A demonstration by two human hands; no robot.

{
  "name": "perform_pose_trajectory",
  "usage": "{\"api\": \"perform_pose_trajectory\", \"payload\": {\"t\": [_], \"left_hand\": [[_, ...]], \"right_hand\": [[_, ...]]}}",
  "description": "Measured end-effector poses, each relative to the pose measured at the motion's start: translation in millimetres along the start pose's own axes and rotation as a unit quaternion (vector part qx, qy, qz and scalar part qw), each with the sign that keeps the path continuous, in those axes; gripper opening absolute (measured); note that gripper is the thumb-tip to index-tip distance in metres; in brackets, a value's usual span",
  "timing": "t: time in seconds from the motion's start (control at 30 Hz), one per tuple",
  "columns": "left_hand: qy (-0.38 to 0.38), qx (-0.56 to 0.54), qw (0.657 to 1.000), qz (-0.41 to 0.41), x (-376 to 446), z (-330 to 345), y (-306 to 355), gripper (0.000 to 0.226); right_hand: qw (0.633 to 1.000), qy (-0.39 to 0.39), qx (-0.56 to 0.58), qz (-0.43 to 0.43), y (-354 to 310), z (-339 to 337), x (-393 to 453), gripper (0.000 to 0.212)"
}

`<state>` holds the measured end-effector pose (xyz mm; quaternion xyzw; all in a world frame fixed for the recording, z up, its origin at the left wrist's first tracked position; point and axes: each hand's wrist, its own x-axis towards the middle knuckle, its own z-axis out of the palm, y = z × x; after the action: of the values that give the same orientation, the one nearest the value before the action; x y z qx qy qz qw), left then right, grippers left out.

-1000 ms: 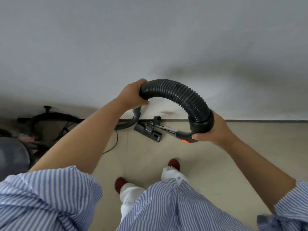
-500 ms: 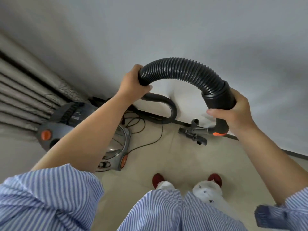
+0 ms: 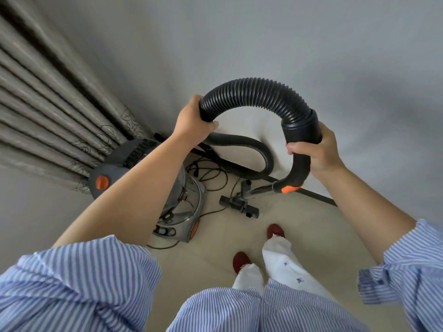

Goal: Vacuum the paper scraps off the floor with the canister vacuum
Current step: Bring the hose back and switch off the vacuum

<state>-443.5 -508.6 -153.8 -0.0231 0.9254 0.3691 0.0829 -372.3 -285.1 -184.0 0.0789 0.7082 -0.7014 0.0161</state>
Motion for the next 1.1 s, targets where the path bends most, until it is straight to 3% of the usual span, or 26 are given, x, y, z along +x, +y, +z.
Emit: {"api": "perform_pose_trajectory", "payload": {"t": [0.33,0.63,0.77,1.1], "left_hand": [[-0.004,-0.033,0.997,-0.070,39,7,-26,0.050],[-0.080,-0.015,0.992,-0.097,84,41,-13,0.049],[-0.075,-0.017,0.992,-0.103,100,52,-9,0.051],[-0.072,-0.001,0.993,-0.089,154,86,23,0.047]], "right_hand": [[0.999,0.008,-0.034,-0.004,16,21,65,0.041],[0.992,0.009,-0.104,0.071,37,-12,100,0.057],[0.989,0.005,-0.116,0.088,40,-22,122,0.056],[0.959,0.108,-0.212,0.156,47,-54,162,0.046]]}}
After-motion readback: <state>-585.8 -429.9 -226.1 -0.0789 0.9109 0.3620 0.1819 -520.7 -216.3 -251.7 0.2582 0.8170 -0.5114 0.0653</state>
